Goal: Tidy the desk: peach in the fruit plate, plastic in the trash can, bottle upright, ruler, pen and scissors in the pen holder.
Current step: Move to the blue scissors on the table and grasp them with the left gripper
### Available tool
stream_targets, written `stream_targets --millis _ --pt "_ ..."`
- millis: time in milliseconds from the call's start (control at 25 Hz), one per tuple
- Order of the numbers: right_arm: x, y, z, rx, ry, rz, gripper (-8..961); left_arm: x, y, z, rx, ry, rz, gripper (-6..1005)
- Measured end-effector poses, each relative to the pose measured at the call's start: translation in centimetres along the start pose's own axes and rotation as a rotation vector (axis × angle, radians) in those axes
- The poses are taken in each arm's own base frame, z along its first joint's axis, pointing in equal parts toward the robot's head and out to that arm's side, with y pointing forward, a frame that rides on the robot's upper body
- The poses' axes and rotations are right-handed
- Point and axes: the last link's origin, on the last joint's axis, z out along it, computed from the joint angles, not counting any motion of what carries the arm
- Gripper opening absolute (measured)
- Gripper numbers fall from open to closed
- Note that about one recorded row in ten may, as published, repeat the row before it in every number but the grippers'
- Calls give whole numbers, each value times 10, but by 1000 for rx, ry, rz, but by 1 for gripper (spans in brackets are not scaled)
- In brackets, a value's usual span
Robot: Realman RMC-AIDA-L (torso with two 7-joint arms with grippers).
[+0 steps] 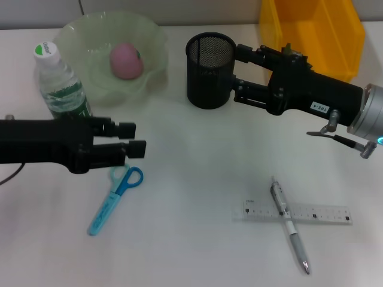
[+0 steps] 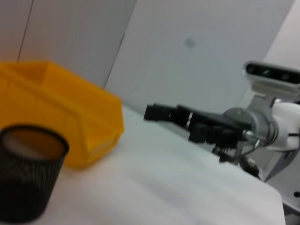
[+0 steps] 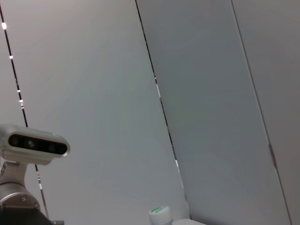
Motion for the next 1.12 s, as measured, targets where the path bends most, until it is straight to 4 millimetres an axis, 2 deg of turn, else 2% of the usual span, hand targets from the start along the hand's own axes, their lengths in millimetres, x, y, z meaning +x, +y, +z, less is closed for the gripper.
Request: stream_targets --millis 240,400,440,920,1120 --pt "3 -2 -1 13 2 -7 711 4 -5 3 99 -118 -230 491" --pt "3 -5 -3 32 -7 -26 710 7 -4 6 141 -179 -270 493" --pt "2 -8 -3 44 -12 -30 710 8 -4 11 180 -248 -292 493" --pt "1 -16 6 66 -13 -34 707 23 -10 48 359 -577 -331 547" --pt "5 -17 6 77 -6 -21 706 28 -9 57 403 -637 -330 576"
